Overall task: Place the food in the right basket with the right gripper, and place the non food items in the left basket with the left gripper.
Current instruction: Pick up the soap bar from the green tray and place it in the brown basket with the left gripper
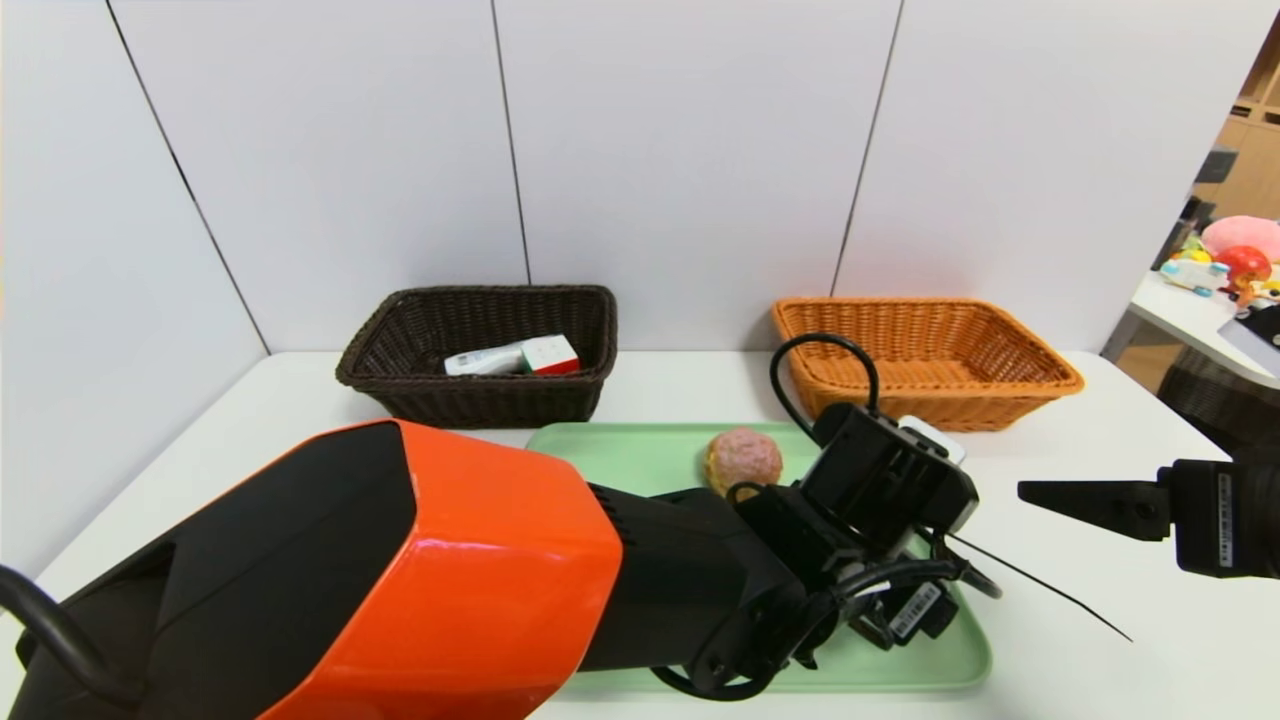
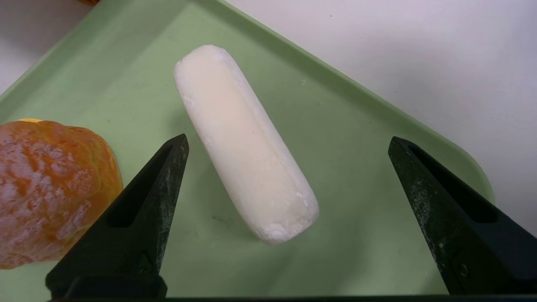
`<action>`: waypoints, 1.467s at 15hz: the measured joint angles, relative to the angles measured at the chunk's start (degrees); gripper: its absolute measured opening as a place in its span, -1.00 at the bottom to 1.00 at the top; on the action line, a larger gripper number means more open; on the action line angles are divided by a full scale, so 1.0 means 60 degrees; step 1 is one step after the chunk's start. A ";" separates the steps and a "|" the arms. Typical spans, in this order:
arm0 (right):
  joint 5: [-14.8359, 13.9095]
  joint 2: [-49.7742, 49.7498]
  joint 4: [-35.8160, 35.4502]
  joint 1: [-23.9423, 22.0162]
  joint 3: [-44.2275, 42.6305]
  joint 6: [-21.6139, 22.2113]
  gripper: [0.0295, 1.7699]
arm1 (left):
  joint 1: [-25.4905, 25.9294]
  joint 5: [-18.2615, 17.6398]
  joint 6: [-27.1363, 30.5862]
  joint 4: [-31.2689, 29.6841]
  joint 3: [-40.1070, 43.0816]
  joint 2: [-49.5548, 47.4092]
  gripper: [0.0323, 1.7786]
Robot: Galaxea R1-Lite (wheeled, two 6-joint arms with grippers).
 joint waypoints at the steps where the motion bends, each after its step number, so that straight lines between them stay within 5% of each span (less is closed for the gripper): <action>1: 0.0004 -0.0022 0.0000 -0.0004 0.0022 0.0000 0.92 | 0.0018 0.0000 0.0000 0.0004 -0.0022 0.0055 0.90; 7: 0.0004 -0.0100 -0.0004 -0.0012 0.0035 0.0000 0.92 | 0.0106 0.0463 0.0000 0.0577 -0.0652 0.0110 0.90; 17: 0.0022 -0.0303 0.0000 -0.0030 0.0234 0.0018 0.92 | 0.0108 0.1113 -0.0467 0.4155 -0.3352 0.0638 0.90; 22: 0.0037 -0.0311 -0.0008 -0.0022 0.0303 0.0026 0.92 | 0.0106 0.1048 -0.0752 0.4330 -0.3584 0.0882 0.90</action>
